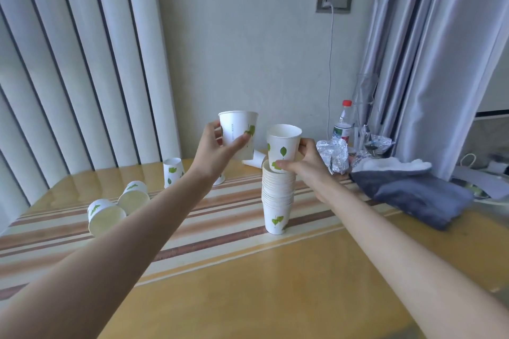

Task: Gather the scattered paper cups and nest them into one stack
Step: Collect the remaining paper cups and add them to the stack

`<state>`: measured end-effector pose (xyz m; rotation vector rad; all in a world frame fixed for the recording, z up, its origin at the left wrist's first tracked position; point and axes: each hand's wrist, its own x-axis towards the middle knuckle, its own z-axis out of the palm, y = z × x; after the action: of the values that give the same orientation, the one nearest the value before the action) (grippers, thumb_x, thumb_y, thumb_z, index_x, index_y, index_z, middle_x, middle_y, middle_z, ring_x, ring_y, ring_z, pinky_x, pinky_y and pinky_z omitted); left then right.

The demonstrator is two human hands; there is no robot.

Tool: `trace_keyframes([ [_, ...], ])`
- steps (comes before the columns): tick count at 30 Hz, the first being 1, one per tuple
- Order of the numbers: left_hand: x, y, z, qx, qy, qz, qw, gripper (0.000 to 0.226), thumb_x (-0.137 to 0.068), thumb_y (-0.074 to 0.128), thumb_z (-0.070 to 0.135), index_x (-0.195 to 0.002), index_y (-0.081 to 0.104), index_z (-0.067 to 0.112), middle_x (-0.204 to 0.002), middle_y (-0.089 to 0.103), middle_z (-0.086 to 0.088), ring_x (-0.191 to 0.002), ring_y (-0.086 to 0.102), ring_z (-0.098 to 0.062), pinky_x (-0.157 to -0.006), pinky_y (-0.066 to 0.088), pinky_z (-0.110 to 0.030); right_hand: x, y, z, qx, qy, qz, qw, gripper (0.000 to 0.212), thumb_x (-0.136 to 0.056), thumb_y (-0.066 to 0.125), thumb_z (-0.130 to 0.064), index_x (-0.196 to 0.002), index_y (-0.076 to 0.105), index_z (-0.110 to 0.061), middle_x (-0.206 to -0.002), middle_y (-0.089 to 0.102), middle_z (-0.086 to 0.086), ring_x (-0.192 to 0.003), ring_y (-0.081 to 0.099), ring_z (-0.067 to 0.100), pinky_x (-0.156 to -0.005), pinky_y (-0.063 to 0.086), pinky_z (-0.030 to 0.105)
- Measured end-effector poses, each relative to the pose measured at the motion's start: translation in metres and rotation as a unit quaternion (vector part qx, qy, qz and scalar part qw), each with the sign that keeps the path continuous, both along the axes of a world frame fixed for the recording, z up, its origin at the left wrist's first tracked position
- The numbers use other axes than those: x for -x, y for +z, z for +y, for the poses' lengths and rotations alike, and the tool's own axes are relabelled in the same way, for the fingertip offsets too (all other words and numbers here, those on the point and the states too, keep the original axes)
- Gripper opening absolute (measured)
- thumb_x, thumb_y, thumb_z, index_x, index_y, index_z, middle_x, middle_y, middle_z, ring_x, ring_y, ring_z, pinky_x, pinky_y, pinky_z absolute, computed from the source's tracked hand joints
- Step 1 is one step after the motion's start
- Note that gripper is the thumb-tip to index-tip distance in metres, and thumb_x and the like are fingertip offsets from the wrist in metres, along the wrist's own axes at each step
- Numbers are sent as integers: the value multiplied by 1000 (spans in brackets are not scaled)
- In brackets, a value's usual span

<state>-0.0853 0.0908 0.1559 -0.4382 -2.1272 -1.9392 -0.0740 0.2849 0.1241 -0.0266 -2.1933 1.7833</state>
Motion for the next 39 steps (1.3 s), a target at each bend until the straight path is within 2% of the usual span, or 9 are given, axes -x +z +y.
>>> trace_keyframes([
  [4,3,5,16,-17,-18,6,1000,70,-83,68,24,-139,28,14,-127,54,-7,-108,58,-18,-62,50,-6,1,-13,4,-28,25,-48,998,72,-76,74,-13,-134,30,-11,-135,42,-2,-113,41,9,-89,31,25],
  [7,5,9,32,-26,-43,9,999,86,-84,67,17,-147,9,22,-108,55,1,-96,57,-13,-59,47,-1,-1,-23,14,-44,38,-78,995,86,-75,76,-24,-141,22,-18,-147,30,-5,-126,35,12,-95,28,26],
  [12,14,-2,60,1,-89,6,996,68,-83,68,10,-137,29,24,-97,54,5,-91,57,-15,-59,49,-4,-7,-31,35,-60,24,-88,994,96,-73,77,-26,-147,15,-23,-156,19,-5,-141,22,15,-102,24,28],
  [15,17,-15,69,32,-104,2,994,64,-82,69,11,-132,33,28,-107,53,3,-97,56,-13,-66,50,-8,-10,-35,43,-48,20,-89,995,98,-72,78,-25,-147,15,-24,-157,18,-4,-142,20,15,-105,23,28],
  [20,27,-29,71,61,-93,-10,994,64,-80,70,12,-132,36,30,-127,47,-6,-115,52,-24,-91,47,-32,-10,-42,48,-43,16,-86,995,96,-72,78,-23,-146,17,-24,-156,19,-2,-143,19,14,-107,22,28],
  [27,23,-61,72,179,-73,1,981,70,-77,72,38,-138,40,27,-141,34,-6,-133,32,-18,-111,30,-34,-5,-50,46,-52,19,-85,995,95,-73,77,-25,-146,17,-26,-156,19,-2,-142,19,13,-104,22,26],
  [32,30,-69,69,265,-55,9,963,84,-74,72,45,-145,32,24,-154,23,-9,-143,19,-25,-117,21,-41,-6,-50,43,-54,14,-81,995,91,-74,77,-23,-144,19,-25,-155,20,-1,-142,20,14,-103,22,25],
  [35,28,-62,58,272,-84,26,958,91,-76,72,42,-148,20,28,-154,19,-9,-145,14,-23,-117,16,-35,-12,-40,38,-69,-12,-50,996,86,-74,76,-19,-142,25,-23,-153,25,-1,-140,23,13,-102,22,24],
  [39,23,-50,11,245,-53,40,967,77,-78,70,39,-143,32,26,-142,37,-5,-135,34,-17,-107,28,-27,-24,-16,16,-167,-38,80,982,60,-80,66,-8,-133,39,-19,-132,40,-6,-131,31,13,-94,22,8],
])
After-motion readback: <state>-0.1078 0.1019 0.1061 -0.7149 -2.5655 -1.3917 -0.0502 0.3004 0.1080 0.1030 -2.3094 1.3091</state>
